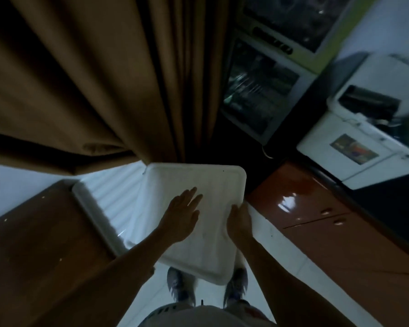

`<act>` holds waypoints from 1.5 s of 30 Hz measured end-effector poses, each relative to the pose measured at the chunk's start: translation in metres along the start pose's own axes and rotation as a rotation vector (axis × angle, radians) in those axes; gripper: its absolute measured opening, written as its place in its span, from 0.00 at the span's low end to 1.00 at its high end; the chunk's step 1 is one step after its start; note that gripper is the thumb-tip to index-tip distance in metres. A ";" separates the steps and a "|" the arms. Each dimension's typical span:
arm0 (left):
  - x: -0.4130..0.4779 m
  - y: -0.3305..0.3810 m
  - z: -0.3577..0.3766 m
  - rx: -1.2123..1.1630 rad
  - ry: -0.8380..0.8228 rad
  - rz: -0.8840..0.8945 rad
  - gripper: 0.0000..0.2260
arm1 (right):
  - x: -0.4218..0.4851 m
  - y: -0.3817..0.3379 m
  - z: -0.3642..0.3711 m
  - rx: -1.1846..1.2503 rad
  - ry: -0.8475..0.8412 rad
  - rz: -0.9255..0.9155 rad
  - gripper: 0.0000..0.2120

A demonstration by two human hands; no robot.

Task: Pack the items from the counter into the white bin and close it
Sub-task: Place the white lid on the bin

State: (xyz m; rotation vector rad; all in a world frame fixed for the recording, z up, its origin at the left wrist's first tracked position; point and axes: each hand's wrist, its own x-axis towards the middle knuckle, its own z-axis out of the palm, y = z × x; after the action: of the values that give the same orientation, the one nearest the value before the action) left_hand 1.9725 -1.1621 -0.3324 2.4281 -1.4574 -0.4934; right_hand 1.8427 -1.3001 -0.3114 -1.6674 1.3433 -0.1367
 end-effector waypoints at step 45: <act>0.303 0.406 -0.067 0.199 0.084 0.406 0.24 | 0.198 0.029 -0.516 -0.020 0.480 -0.205 0.14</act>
State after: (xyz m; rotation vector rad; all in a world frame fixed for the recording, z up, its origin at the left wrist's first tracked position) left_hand 1.8102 -1.6140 -0.1571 2.1678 -1.9754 -0.1604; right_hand 1.5893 -1.7623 -0.1438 -1.8594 1.5151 -0.6819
